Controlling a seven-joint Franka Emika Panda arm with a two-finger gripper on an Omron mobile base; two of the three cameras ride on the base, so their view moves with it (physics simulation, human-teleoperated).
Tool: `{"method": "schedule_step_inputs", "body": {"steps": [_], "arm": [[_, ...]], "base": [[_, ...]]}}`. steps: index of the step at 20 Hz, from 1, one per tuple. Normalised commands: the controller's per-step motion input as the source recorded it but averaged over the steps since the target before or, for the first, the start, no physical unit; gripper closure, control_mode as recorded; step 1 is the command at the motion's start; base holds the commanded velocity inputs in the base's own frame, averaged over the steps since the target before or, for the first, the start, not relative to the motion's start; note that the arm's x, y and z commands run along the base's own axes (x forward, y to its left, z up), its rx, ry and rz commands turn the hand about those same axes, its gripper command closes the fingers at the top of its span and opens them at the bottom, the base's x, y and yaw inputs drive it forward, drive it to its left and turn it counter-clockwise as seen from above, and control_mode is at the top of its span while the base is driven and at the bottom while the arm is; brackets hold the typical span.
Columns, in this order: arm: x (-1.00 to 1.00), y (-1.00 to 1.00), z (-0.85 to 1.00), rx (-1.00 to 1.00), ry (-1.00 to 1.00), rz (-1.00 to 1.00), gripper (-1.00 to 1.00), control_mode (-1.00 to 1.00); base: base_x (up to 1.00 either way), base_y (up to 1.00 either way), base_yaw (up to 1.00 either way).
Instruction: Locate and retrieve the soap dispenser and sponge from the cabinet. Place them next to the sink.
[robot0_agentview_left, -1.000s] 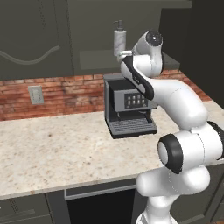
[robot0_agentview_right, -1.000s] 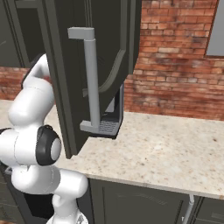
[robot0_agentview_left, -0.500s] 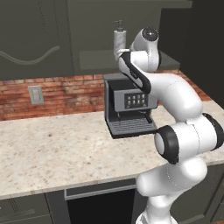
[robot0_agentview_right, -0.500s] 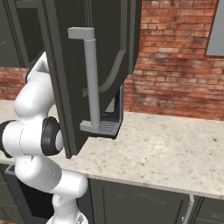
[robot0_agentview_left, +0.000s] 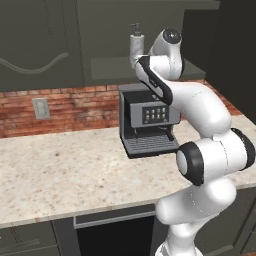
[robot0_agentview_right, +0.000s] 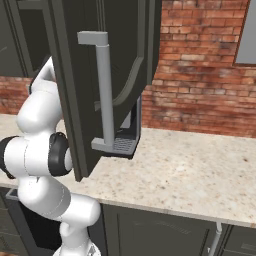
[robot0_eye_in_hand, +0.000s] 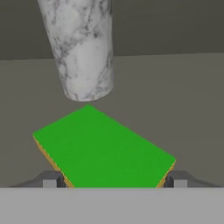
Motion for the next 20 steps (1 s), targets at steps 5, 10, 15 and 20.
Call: {"method": "schedule_step_inputs", "body": {"steps": [5, 10, 15, 20], "arm": [[-0.06, 0.1, -0.02, 0.0, -0.04, 0.0, 1.0, -1.0], [-0.23, 0.14, 0.0, 0.0, -0.05, 0.0, 1.0, -1.0], [-0.43, 0.23, -0.13, 0.0, -0.01, 0.0, 1.0, -1.0], [-0.48, 0.06, 0.01, 0.0, -0.07, -0.01, 1.0, -1.0]], "base": [[0.0, 0.0, 0.0], [0.0, 0.0, 0.0], [0.0, 0.0, 0.0], [0.0, 0.0, 0.0]]}}
